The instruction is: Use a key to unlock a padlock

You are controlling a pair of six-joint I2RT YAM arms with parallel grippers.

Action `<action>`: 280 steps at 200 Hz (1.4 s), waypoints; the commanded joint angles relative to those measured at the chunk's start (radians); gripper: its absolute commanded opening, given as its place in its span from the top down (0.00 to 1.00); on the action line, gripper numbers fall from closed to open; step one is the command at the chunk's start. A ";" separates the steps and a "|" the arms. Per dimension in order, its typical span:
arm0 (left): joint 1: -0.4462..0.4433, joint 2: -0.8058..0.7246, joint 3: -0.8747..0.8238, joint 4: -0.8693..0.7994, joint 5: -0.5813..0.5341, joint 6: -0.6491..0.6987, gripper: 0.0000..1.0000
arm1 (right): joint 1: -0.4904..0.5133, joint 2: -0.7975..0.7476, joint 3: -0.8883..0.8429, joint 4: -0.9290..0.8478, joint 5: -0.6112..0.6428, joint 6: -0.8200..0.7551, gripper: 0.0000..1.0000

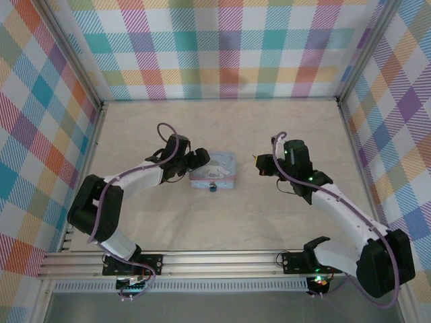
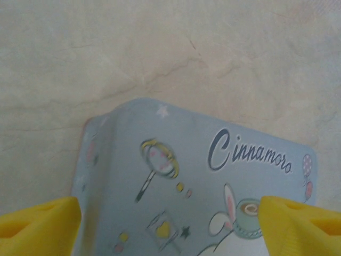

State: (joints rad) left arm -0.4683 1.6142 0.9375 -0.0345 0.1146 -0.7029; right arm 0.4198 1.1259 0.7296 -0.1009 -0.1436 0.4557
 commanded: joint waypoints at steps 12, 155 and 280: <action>0.010 0.069 0.088 0.096 0.084 -0.040 0.16 | -0.003 0.086 0.021 -0.011 0.074 -0.006 1.00; 0.019 -0.063 0.040 0.069 0.078 -0.013 0.01 | 0.005 0.376 0.107 0.072 0.061 0.091 1.00; -0.140 -0.267 -0.351 0.291 0.140 0.071 0.00 | 0.007 0.474 0.172 0.094 0.044 0.113 1.00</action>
State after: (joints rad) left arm -0.5793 1.3125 0.5968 0.1261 0.2714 -0.6621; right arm 0.4202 1.5826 0.8654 -0.0307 -0.0841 0.5621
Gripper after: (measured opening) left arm 0.998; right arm 0.066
